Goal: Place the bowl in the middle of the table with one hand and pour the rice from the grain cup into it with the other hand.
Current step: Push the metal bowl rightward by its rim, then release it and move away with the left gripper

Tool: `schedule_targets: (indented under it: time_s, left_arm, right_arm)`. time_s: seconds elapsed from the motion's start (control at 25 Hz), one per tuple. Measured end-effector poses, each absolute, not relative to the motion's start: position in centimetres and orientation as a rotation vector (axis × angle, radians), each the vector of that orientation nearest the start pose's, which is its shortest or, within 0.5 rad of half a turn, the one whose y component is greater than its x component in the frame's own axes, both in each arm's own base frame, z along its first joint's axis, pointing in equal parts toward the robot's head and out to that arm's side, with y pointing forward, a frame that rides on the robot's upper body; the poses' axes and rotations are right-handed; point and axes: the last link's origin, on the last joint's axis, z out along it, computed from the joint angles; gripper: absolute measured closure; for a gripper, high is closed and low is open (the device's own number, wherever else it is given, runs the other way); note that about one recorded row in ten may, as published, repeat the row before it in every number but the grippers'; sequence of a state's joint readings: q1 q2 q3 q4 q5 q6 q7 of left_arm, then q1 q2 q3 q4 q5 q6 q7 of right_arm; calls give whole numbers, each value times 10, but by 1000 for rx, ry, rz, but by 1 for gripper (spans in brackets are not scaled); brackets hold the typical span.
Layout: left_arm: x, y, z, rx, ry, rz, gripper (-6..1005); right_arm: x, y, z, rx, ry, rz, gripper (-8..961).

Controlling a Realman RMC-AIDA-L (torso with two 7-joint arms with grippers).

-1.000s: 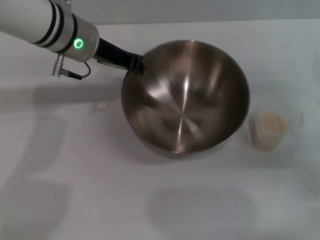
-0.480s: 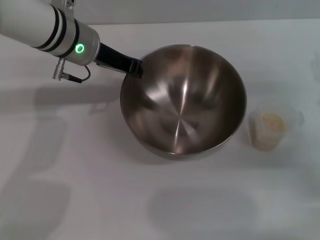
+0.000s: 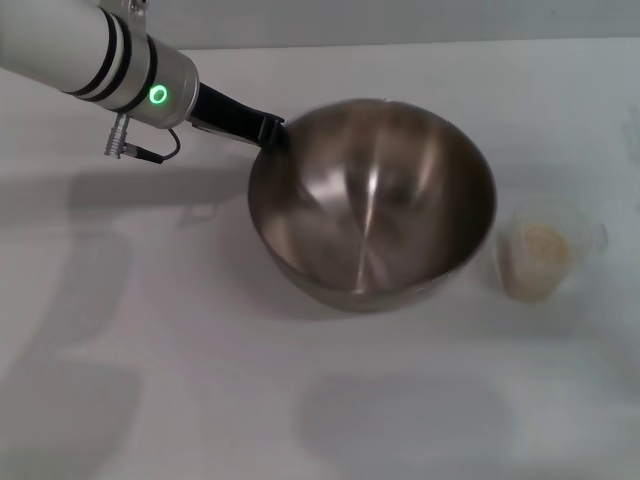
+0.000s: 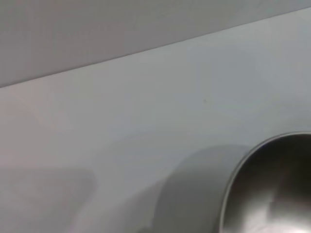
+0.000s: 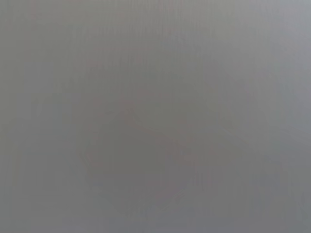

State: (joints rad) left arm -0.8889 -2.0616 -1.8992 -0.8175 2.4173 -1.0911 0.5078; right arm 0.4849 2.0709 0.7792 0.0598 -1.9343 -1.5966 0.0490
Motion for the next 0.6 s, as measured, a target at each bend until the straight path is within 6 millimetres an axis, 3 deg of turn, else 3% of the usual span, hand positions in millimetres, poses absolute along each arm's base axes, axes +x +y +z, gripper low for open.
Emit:
schedule_targets:
  time_s: [0.2, 0.44, 0.56, 0.6]
  left_arm:
    - [-155, 439, -32, -2419, -1166, 14, 818]
    - [-147, 440, -16, -2410, -1168, -117, 794]
    - [-139, 435, -6, -2434, -1164, -256, 786]
    - [-131, 431, 9, -2433, -1097, -427, 785]
  right_arm:
    - [312, 322, 63, -1209, 190, 830, 316]
    - [312, 323, 63, -1210, 193, 828, 316]
    - [313, 323, 63, -1212, 196, 826, 316]
    - [313, 323, 63, -1213, 198, 825, 316]
